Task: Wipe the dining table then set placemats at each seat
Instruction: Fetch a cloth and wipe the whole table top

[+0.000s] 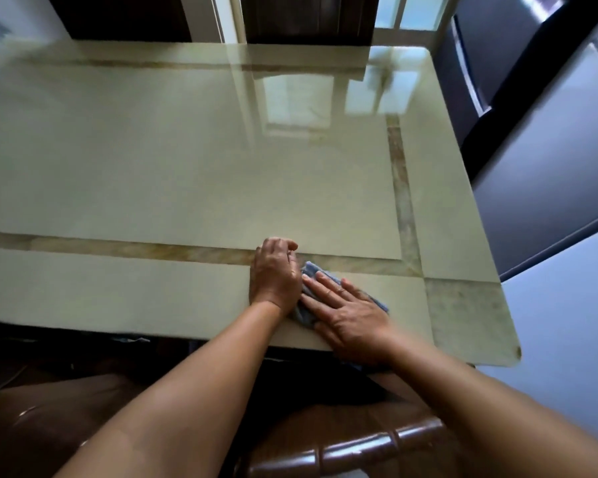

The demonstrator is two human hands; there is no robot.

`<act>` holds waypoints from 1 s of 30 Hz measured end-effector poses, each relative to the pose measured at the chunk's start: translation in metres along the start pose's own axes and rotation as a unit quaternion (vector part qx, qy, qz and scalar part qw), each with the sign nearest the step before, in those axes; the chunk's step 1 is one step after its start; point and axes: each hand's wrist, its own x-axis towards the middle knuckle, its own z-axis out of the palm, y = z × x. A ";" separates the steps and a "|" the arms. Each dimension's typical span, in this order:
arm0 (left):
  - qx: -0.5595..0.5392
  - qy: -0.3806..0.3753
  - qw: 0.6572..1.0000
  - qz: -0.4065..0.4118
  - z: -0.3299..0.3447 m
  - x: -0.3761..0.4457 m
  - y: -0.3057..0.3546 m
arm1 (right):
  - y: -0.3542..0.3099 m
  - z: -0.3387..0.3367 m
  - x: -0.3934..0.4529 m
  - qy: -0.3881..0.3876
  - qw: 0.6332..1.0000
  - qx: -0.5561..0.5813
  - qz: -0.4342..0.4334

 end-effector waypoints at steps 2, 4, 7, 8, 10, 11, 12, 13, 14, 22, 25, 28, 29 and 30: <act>0.006 -0.014 1.000 0.013 0.007 -0.007 0.006 | 0.025 -0.004 -0.020 0.008 1.000 -0.007 0.021; 0.011 -0.014 1.000 0.020 0.011 -0.009 0.010 | 0.056 -0.013 -0.037 0.017 0.996 -0.011 0.089; 0.030 -0.002 0.999 0.016 0.010 -0.005 0.008 | 0.084 -0.025 -0.038 0.031 0.985 0.010 0.169; 0.038 0.004 0.999 0.013 0.010 -0.003 0.006 | 0.088 -0.029 -0.033 0.033 0.982 0.025 0.186; 0.050 0.017 0.999 0.001 0.013 0.001 0.006 | 0.097 -0.035 -0.025 0.038 0.975 0.045 0.216; 0.053 0.021 0.998 -0.003 0.014 0.003 0.006 | 0.101 -0.036 -0.021 0.041 0.972 0.048 0.226; 0.054 0.022 0.998 -0.003 0.019 0.006 0.012 | 0.110 -0.039 -0.019 0.042 0.970 0.049 0.235; 0.054 0.022 0.998 0.000 0.022 0.010 0.016 | 0.117 -0.040 -0.017 0.045 0.969 0.050 0.237; 0.054 0.021 0.998 0.002 0.027 0.014 0.022 | 0.125 -0.041 -0.016 0.044 0.969 0.053 0.235; 0.041 0.048 0.998 -0.007 0.068 0.050 0.071 | 0.190 -0.050 0.002 0.046 0.979 0.046 0.191; 0.051 0.053 0.997 -0.013 0.081 0.072 0.091 | 0.218 -0.058 0.013 0.048 0.982 0.038 0.180; 0.057 0.064 0.996 -0.022 0.089 0.095 0.104 | 0.250 -0.071 0.031 0.049 0.983 0.041 0.174; 0.063 0.069 0.995 -0.023 0.092 0.105 0.107 | 0.263 -0.075 0.041 0.051 0.982 0.045 0.176; 0.068 0.071 0.995 -0.027 0.092 0.110 0.107 | 0.270 -0.079 0.047 0.052 0.981 0.046 0.180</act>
